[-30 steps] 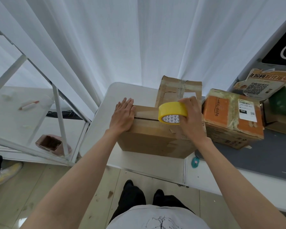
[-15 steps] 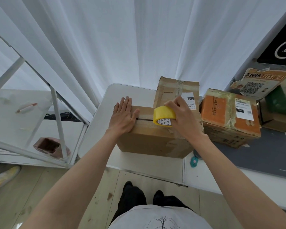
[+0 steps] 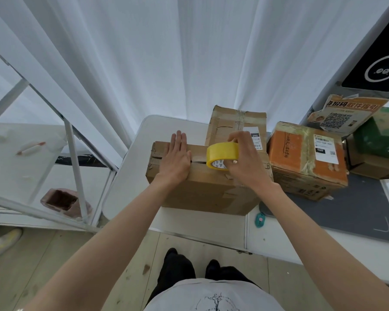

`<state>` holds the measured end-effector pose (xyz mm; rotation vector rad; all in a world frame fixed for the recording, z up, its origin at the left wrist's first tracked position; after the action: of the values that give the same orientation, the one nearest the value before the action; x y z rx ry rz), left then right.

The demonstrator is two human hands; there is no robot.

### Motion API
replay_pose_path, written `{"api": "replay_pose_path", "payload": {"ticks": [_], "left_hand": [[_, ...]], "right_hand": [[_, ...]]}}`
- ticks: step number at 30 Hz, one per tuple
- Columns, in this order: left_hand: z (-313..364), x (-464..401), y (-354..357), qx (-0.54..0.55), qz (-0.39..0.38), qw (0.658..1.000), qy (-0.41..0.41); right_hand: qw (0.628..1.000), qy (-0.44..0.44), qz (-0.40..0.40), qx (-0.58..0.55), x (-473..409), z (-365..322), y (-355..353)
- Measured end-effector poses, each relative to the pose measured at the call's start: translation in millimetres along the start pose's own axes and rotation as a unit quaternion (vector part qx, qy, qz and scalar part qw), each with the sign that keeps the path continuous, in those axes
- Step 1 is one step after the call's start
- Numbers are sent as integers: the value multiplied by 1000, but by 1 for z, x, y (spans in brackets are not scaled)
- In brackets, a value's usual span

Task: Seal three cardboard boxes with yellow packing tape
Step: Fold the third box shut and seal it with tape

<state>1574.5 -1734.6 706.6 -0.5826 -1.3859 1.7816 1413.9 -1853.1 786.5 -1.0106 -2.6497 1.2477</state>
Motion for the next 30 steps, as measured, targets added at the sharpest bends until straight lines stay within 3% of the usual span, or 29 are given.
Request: {"api": "replay_pose_path", "payload": {"ticks": [5, 10, 13, 24, 30], "left_hand": [[5, 2, 11, 26, 14, 999, -27], [3, -2, 14, 19, -4, 999, -33], [1, -3, 14, 30, -5, 999, -35], [1, 2, 14, 18, -5, 999, -30], [1, 6, 14, 21, 6, 999, -34]], "right_hand": [[984, 129, 10, -122, 17, 30, -2], [971, 163, 8, -175, 24, 51, 15], [976, 162, 16, -147, 18, 54, 17], [1000, -19, 8, 16, 1, 5, 3], [991, 7, 34, 126, 9, 25, -22]]}}
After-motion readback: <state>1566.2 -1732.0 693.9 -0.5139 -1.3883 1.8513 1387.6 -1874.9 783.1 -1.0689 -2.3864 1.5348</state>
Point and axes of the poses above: each hand's wrist, its own x-axis away from the middle knuckle, its own y-axis out of the palm, z = x × y, the point moved 8 cm from there along -x, towards the middle knuckle, and after that the axes turned 4 degrees about y, right-handed, at the moved point
